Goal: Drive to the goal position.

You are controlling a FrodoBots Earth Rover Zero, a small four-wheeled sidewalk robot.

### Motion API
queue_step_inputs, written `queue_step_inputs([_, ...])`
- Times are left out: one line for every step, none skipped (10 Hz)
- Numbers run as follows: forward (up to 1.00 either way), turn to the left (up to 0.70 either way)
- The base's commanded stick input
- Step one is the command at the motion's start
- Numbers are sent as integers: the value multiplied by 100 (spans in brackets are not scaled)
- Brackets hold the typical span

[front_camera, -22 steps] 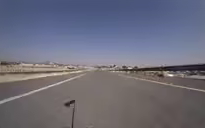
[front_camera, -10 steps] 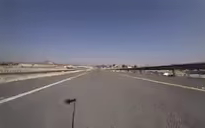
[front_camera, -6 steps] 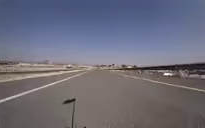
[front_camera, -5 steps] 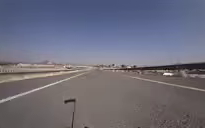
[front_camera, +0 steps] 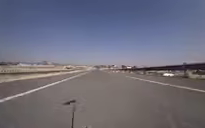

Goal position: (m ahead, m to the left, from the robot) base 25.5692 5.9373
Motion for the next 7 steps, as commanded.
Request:
queue_step_inputs([100, 0])
queue_step_inputs([100, 0])
queue_step_inputs([100, 0])
queue_step_inputs([100, 0])
queue_step_inputs([100, 0])
queue_step_inputs([100, 0])
queue_step_inputs([100, 0])
